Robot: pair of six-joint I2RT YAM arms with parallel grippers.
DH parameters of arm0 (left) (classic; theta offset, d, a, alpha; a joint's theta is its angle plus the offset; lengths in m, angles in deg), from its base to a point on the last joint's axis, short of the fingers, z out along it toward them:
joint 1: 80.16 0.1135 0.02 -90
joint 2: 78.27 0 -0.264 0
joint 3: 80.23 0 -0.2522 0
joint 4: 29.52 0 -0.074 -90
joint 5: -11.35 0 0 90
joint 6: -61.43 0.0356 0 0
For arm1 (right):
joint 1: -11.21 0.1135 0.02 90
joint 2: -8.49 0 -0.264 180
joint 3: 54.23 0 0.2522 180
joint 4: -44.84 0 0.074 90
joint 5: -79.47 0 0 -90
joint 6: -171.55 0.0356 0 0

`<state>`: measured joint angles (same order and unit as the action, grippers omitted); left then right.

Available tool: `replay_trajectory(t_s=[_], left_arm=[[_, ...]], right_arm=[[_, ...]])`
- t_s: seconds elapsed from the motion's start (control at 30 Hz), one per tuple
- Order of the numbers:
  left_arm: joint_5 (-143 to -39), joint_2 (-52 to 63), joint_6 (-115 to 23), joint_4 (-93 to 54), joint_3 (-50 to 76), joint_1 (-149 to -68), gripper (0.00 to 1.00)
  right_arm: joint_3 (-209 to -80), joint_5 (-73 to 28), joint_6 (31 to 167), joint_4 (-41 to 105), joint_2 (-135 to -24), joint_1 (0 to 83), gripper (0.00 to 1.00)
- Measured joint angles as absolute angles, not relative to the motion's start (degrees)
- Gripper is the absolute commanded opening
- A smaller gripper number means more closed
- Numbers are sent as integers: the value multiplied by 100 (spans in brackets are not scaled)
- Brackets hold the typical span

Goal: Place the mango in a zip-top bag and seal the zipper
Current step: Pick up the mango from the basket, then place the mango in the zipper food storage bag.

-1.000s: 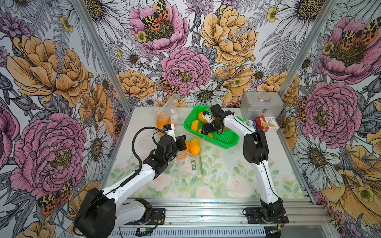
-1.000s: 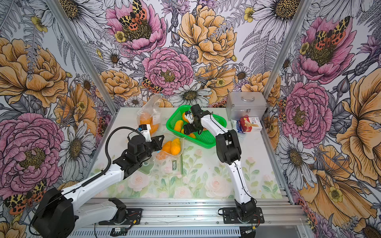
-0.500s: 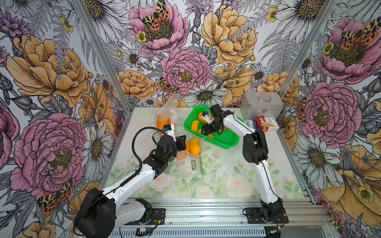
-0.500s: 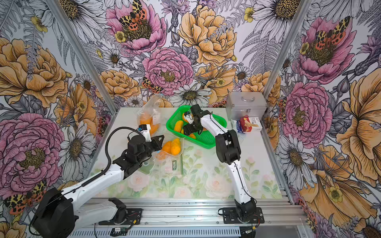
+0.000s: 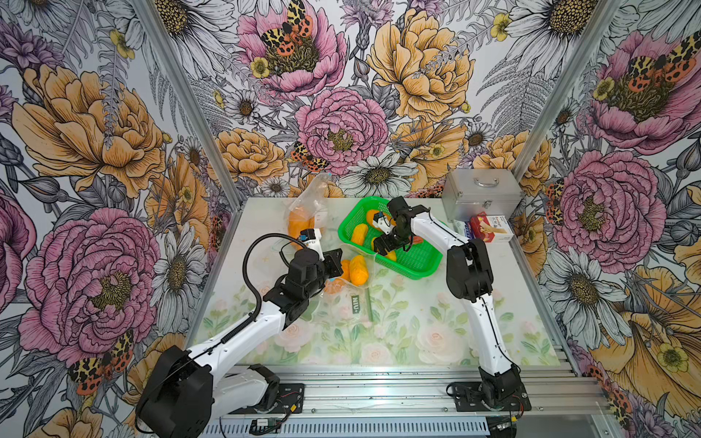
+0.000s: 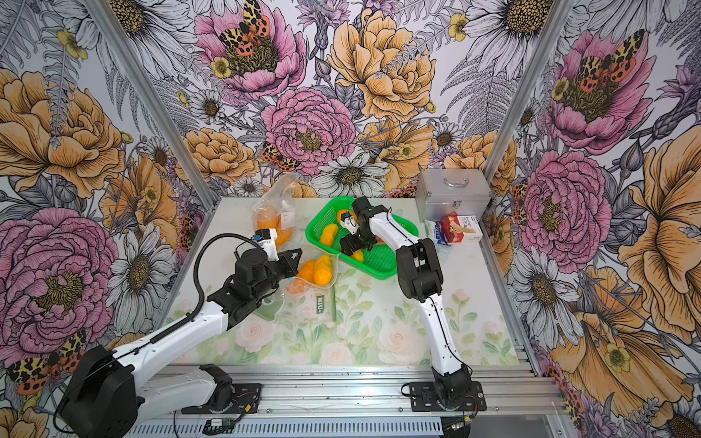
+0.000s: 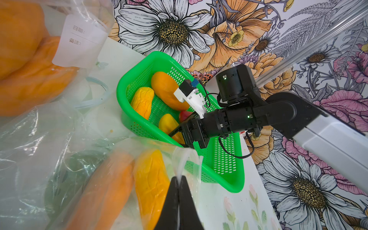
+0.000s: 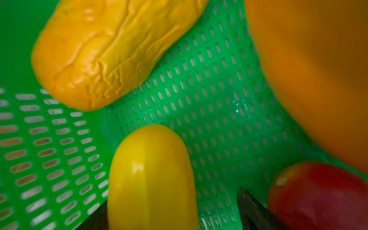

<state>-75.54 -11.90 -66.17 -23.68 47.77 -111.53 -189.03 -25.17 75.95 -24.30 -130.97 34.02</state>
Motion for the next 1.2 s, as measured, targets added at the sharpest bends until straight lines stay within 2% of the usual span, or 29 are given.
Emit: replay_trajectory(t_s=[0.1, 0.2, 0.27, 0.47, 0.6, 0.7, 0.93, 1.2], left_arm=[[-7554, -1190, -6617, -2368, 4777, -11153, 0], [-7556, -1190, -6617, -2368, 4777, -11153, 0], [-7554, -1190, -6617, -2368, 4777, -11153, 0], [-7556, -1190, -6617, -2368, 4777, -11153, 0], [-7573, -1190, -6617, -2368, 4777, -11153, 0], [-7575, -1190, -6617, -2368, 4775, -11153, 0], [-7626, -1188, -6617, -2368, 4775, -11156, 0], [-7685, -1164, -6615, -2371, 4775, -11193, 0]], right_arm=[[-18960, -2309, 7612, -2445, -13108, 3402, 74], [-18966, -2211, 7632, -2478, -13108, 3402, 57], [-18973, -2211, 7649, -2526, -13108, 3402, 40], [-18964, -2233, 7866, -2629, -12874, 3402, 20], [-18745, -2171, 8231, -2572, -12122, 3402, 17], [-18238, -2171, 8650, -2242, -11113, 3417, 16], [-16273, -2556, 9767, -983, -8811, 3701, 19], [-14798, -2891, 10635, -249, -8453, 4884, 19]])
